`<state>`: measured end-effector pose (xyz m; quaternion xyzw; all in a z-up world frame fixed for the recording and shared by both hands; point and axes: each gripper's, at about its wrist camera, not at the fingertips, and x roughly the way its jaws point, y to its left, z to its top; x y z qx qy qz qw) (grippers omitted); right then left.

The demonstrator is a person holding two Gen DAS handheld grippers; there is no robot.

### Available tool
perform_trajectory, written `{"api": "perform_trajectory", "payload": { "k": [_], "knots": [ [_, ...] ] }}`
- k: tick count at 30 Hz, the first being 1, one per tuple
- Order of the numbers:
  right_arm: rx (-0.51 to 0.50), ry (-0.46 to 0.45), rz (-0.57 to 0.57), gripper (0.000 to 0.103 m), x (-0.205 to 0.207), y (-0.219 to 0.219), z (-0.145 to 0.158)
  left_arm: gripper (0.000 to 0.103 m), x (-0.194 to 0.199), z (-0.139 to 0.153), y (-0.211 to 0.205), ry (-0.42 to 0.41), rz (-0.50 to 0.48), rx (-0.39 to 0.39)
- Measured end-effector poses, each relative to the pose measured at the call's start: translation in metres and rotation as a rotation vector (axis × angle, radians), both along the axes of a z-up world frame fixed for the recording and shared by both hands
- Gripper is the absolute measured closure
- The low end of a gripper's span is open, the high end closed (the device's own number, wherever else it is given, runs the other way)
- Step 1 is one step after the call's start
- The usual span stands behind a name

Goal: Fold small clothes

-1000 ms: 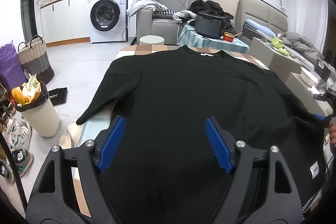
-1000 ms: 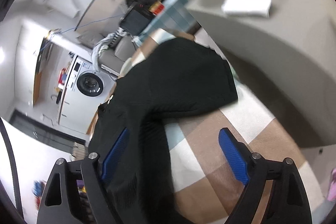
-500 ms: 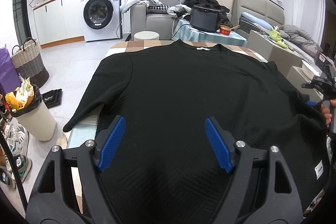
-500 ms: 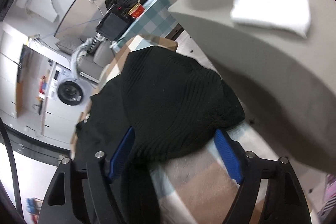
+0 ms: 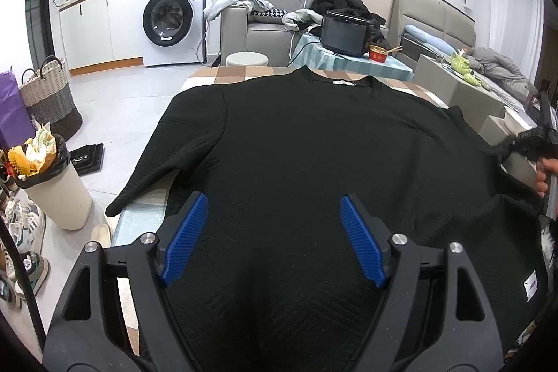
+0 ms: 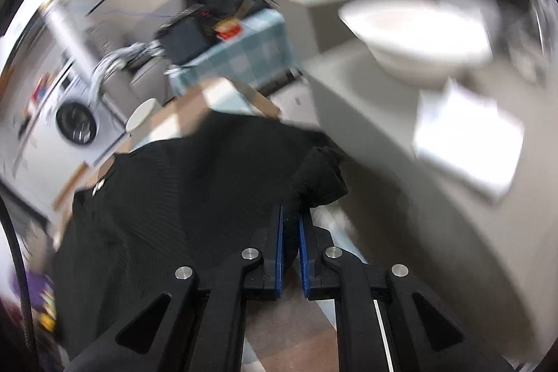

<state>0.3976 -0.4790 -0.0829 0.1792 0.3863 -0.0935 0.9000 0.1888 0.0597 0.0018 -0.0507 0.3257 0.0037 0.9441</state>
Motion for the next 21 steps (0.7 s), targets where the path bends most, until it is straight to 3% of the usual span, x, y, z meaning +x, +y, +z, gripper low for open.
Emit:
{"api": "perform_trajectory", "payload": {
  "k": [3, 6, 8, 10, 14, 19, 21],
  "knots": [
    [-0.136, -0.119, 0.165, 0.095, 0.008, 0.043, 0.035, 0.026, -0.003, 0.002, 0.002, -0.009, 0.000, 0.000],
    [-0.190, -0.223, 0.498, 0.095, 0.009, 0.119, 0.063, 0.026, -0.005, 0.004, 0.002, -0.013, 0.007, 0.008],
    [-0.197, -0.190, 0.713, 0.095, 0.008, 0.169, 0.060, 0.026, -0.009, 0.005, 0.004, -0.015, 0.013, 0.011],
    [-0.204, -0.078, 0.865, 0.095, 0.006, 0.205, 0.036, 0.026, -0.013, 0.006, 0.005, -0.017, 0.023, 0.014],
    [-0.221, 0.110, 0.907, 0.068, 0.008, 0.221, -0.011, 0.026, -0.015, 0.006, 0.013, -0.014, 0.045, 0.004],
    [-0.122, 0.099, 0.776, 0.062, 0.004, 0.199, -0.019, 0.026, -0.011, 0.000, 0.034, 0.031, 0.111, -0.042],
    [-0.136, 0.144, 0.749, 0.062, 0.009, 0.201, -0.030, 0.026, -0.010, -0.003, 0.050, 0.039, 0.144, -0.084]
  ]
}}
